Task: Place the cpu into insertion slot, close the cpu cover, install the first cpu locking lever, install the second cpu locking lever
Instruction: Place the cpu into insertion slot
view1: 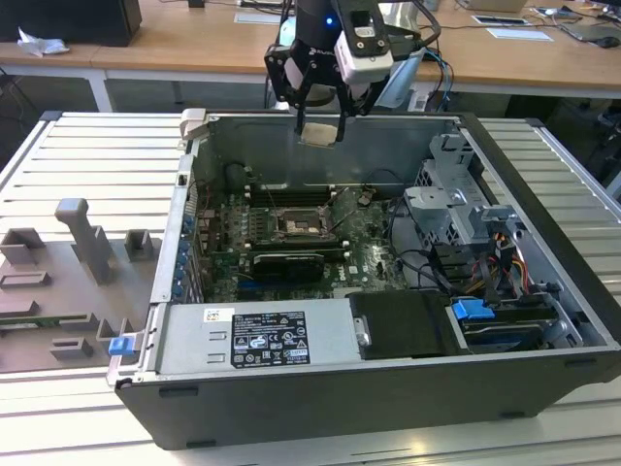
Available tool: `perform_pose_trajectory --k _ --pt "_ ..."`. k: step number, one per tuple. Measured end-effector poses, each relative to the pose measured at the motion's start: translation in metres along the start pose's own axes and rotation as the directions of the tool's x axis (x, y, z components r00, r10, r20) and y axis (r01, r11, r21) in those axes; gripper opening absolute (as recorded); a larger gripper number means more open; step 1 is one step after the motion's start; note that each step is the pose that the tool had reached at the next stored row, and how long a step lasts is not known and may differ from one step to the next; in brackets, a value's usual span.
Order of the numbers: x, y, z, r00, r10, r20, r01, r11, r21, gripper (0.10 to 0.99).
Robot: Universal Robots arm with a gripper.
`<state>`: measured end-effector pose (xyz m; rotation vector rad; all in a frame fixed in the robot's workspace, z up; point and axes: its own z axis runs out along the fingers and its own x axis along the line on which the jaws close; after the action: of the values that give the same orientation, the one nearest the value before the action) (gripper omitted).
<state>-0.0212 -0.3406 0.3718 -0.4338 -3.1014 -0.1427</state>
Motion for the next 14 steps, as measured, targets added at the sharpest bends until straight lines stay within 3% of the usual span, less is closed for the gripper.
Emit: perform_pose_trajectory --k 10,14 --pt "0.0 0.0 0.0001 0.9985 0.055 0.005 -0.055 0.9985 -0.001 0.541" --pt "0.0 -0.0001 0.0005 0.9945 0.104 0.0094 -0.104 0.9945 -0.002 0.541"
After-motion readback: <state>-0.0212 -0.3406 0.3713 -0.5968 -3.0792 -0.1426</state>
